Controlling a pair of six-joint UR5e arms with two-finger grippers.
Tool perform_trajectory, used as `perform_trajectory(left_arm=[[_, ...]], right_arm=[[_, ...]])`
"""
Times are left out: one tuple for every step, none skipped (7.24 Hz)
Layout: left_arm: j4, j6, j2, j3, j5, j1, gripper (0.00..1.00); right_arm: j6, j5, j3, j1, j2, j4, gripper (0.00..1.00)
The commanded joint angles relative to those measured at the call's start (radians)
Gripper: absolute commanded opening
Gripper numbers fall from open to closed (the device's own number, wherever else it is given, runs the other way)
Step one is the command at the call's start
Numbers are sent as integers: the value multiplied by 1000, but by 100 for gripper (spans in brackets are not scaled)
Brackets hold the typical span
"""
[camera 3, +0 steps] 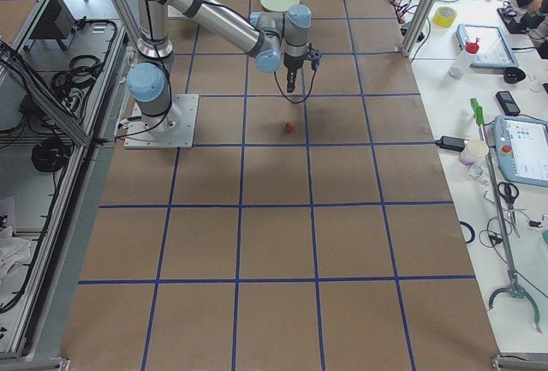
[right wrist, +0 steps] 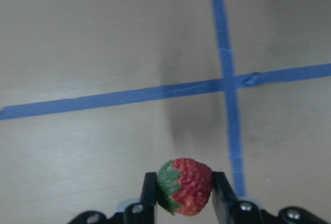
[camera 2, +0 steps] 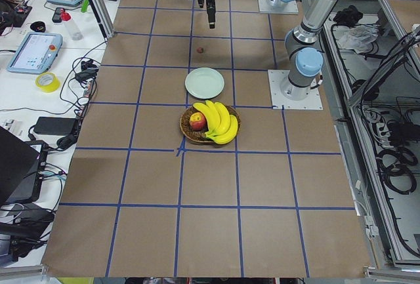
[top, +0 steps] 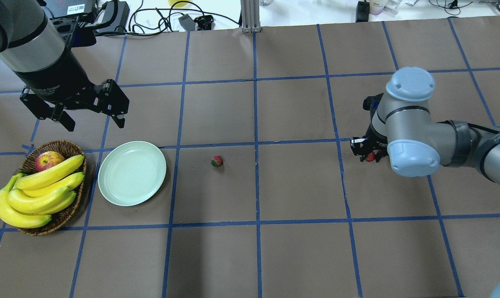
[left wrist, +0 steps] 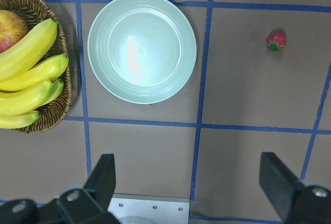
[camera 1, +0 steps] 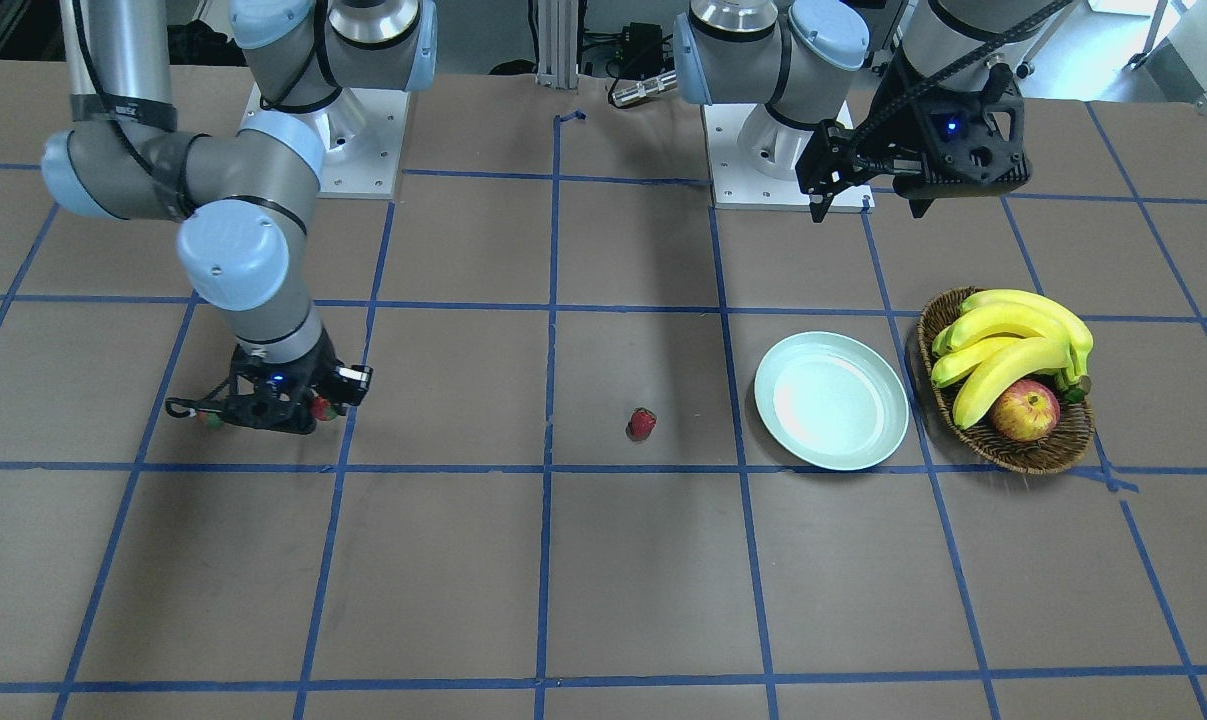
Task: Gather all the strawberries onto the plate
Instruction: 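Carry the strawberry beside the first one and open the right gripper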
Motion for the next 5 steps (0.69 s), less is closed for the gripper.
perform_trajectory(left_arm=[[0,2,-1,-1,-1,1,100],[1,8,-2,-1,-1,1,100],[0,8,-2,-1,-1,1,100],[0,9,-2,-1,-1,3,100],[0,9,-2,-2,-2,1,100]], right_arm=[[241,92,-130,205,95,6,12],[283,145,-184,277,145,1,12],[297,206,-219,334,199,-17,12],[303,215,-237,360,208,-23,13],[305,244,-241,365,207,-23,14]])
